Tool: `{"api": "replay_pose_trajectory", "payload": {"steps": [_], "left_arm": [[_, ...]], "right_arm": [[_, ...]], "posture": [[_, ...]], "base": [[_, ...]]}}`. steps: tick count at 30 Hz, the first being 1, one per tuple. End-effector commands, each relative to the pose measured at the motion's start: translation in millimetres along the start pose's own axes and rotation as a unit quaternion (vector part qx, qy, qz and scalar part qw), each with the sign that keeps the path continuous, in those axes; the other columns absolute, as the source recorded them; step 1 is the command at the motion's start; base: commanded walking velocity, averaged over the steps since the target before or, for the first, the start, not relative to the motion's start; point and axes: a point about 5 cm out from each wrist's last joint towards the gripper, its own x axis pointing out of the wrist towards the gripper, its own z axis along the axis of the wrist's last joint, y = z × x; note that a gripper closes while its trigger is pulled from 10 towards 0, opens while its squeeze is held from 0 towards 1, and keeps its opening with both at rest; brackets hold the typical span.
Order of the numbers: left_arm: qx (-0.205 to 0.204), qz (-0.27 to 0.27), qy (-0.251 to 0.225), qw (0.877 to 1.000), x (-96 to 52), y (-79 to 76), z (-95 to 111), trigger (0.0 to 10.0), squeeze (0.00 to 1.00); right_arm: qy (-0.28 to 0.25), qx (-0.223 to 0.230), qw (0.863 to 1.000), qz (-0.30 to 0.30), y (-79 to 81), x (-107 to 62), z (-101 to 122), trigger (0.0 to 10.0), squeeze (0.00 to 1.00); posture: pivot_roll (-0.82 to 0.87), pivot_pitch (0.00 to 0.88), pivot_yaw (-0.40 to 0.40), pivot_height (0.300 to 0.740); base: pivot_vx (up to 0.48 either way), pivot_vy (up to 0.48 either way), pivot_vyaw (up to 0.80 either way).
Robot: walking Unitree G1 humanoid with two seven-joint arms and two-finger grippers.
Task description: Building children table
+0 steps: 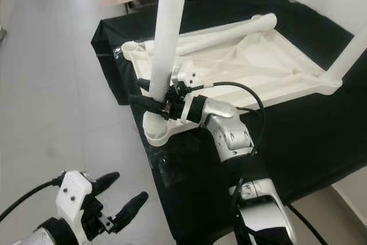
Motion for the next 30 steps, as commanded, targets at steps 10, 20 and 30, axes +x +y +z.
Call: {"api": "replay_pose_trajectory", "payload": {"steps": [10,20,30], "left_arm": [[0.087,0.033,0.001,0.996,-12.1,1.3,9.1,10.0,0.00],[0.061,0.028,-0.038,0.997,-12.0,-6.9,23.4,10.0,0.00],[0.041,0.002,-0.029,0.999,-11.3,-13.4,18.8,10.0,0.00]], "right_arm": [[0.019,-0.030,0.996,0.085,-1.6,6.4,5.7,10.0,0.00],[0.037,-0.048,0.989,0.134,-15.0,5.7,22.8,10.0,0.00],[0.064,-0.055,0.979,0.187,-18.6,7.1,26.9,10.0,0.00]], "posture": [[0.11,0.268,0.033,0.740],[0.12,0.284,0.014,0.740],[0.13,0.306,0.011,0.740]], "base": [[0.000,0.000,0.00],[0.000,0.000,0.00],[0.000,0.000,0.00]]}}
